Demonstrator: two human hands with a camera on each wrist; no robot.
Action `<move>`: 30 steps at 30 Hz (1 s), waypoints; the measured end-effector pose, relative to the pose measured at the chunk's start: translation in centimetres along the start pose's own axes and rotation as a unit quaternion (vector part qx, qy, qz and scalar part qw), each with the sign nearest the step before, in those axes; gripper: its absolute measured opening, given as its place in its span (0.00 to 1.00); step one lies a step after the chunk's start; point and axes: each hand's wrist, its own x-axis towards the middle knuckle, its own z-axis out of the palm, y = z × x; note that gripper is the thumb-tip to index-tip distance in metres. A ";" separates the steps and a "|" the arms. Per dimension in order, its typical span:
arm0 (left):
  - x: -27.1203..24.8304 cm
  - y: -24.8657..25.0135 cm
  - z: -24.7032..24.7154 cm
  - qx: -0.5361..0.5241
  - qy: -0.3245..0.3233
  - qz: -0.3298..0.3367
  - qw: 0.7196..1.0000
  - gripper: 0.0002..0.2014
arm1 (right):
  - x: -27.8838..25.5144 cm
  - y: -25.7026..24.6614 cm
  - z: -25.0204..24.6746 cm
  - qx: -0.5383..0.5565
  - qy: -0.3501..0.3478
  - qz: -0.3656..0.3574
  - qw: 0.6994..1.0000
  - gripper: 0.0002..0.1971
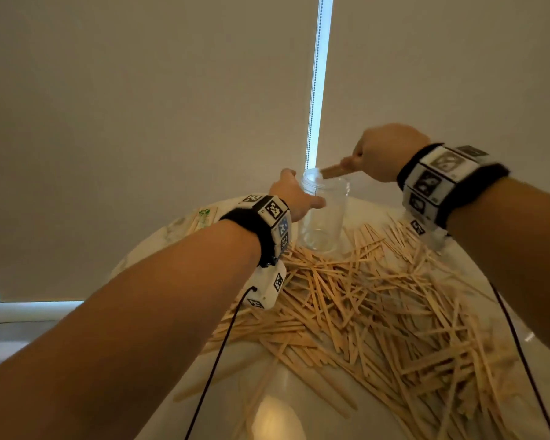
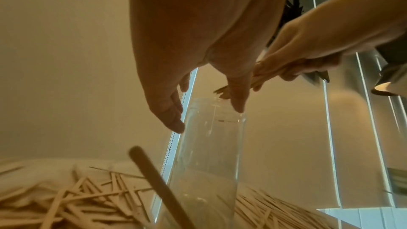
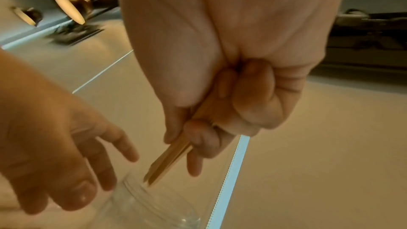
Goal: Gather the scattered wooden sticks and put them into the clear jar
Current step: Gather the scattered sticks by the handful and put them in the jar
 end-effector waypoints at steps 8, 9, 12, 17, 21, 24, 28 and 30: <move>3.9 -1.8 3.1 -0.014 0.007 0.061 0.998 0.48 | 7.5 -5.1 4.7 -0.139 -0.101 -0.092 0.981 0.14; 4.0 -2.2 3.2 -0.030 0.011 0.065 0.997 0.47 | 8.1 -5.2 5.1 -0.127 -0.107 -0.091 0.982 0.14; 3.7 -3.0 3.2 -0.070 0.012 0.074 0.995 0.48 | 8.6 -4.8 5.4 -0.069 -0.110 -0.077 0.989 0.19; 2.2 -3.0 2.4 -0.046 -0.023 0.056 0.997 0.57 | 6.0 -3.0 4.1 0.050 -0.031 -0.060 0.996 0.18; -0.7 -3.9 0.8 0.026 -0.044 0.022 0.998 0.51 | 1.4 -2.3 3.4 0.151 0.035 -0.047 0.987 0.15; -4.0 -4.7 -1.0 0.075 -0.016 0.044 0.996 0.35 | -3.3 -3.0 3.9 0.180 0.008 -0.057 0.982 0.15; -8.6 -6.2 -3.9 0.141 -0.014 0.080 0.987 0.17 | -10.1 -5.0 6.0 0.170 -0.098 -0.093 0.976 0.16; -10.8 -7.2 -5.3 0.194 -0.044 0.072 0.977 0.15 | -12.9 -6.4 6.9 0.135 -0.175 -0.105 0.970 0.22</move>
